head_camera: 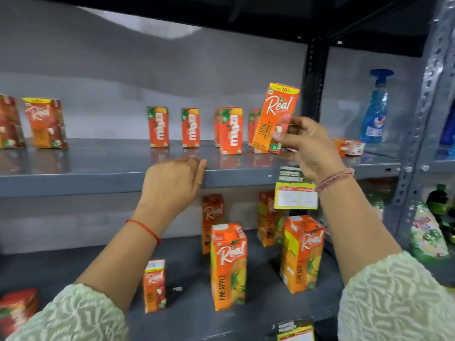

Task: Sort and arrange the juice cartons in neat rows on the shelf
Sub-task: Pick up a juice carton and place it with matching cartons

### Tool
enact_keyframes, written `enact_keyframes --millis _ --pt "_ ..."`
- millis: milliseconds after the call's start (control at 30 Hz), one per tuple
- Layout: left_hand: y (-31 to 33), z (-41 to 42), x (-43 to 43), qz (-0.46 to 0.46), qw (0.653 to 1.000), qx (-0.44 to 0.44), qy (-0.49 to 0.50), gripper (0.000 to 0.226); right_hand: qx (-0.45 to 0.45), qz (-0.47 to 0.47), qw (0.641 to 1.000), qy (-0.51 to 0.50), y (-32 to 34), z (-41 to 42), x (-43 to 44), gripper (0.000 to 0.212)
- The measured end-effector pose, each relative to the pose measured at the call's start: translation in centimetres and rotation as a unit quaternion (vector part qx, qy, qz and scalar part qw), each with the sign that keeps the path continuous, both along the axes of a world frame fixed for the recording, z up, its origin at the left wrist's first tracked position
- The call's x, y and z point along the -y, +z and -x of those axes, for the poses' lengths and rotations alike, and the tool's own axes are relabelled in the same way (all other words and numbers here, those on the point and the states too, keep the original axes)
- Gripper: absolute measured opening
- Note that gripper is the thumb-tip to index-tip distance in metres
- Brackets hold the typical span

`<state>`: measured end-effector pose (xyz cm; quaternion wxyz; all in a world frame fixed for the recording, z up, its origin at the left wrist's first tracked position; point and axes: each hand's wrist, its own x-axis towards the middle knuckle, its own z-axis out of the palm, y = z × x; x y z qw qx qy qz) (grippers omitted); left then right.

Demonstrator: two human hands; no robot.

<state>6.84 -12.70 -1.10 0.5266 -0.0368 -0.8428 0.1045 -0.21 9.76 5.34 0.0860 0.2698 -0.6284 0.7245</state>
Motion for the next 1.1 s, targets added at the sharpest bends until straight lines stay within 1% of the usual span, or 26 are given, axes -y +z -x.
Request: enact_keyframes --millis 67,167,300,400,500,600,667,733,833,1000,1033,1100 --pt "0.0 -2.1 3.9 -0.013 0.999 -0.011 0.029 0.049 -0.01 -0.012 0.999 0.03 0.5 -1.3 3.7 0.027" --pt "0.1 -5.6 9.9 -0.017 0.999 -0.011 0.042 0.052 -0.017 -0.025 0.997 0.071 1.4 -3.7 9.4 0.027" --pt "0.1 -10.8 17.4 -0.005 0.998 -0.022 0.057 0.047 -0.006 -0.034 0.993 0.109 2.1 -6.5 18.2 0.029" --pt "0.0 -14.7 23.5 -0.03 0.994 -0.041 0.094 0.046 0.008 -0.05 0.99 0.135 2.4 -8.5 24.9 0.03" --pt "-0.2 -17.9 29.2 -0.064 0.989 -0.044 0.128 0.047 0.008 -0.093 0.985 0.142 3.0 -10.3 30.4 0.031" --pt "-0.4 -20.0 33.5 -0.087 0.987 -0.034 0.128 0.051 0.012 -0.111 0.983 0.146 3.4 -11.5 35.5 0.036" --pt "-0.7 -20.6 34.8 -0.074 0.991 -0.027 0.108 0.048 0.018 -0.119 0.981 0.15 3.5 -12.2 38.8 0.034" --pt "-1.0 -20.6 34.9 -0.06 0.992 -0.04 0.102 0.043 0.028 -0.131 0.978 0.159 3.6 -12.8 41.7 0.038" --pt "-1.3 -20.3 34.6 -0.08 0.989 -0.06 0.105 0.042 0.036 -0.162 0.973 0.159 3.5 -12.8 45.3 0.039" --pt "-1.4 -20.0 34.4 -0.096 0.987 -0.08 0.097 0.04 0.024 -0.238 0.964 0.117 3.4 -12.6 49.4 0.034" --pt "-1.4 -20.0 34.3 -0.094 0.987 -0.081 0.097 0.039 0.021 -0.252 0.962 0.107 3.4 -12.8 49.9 0.04" --pt "-1.3 -20.0 34.1 -0.098 0.987 -0.082 0.097 0.039 0.017 -0.267 0.959 0.097 3.4 -13.1 50.6 0.061"
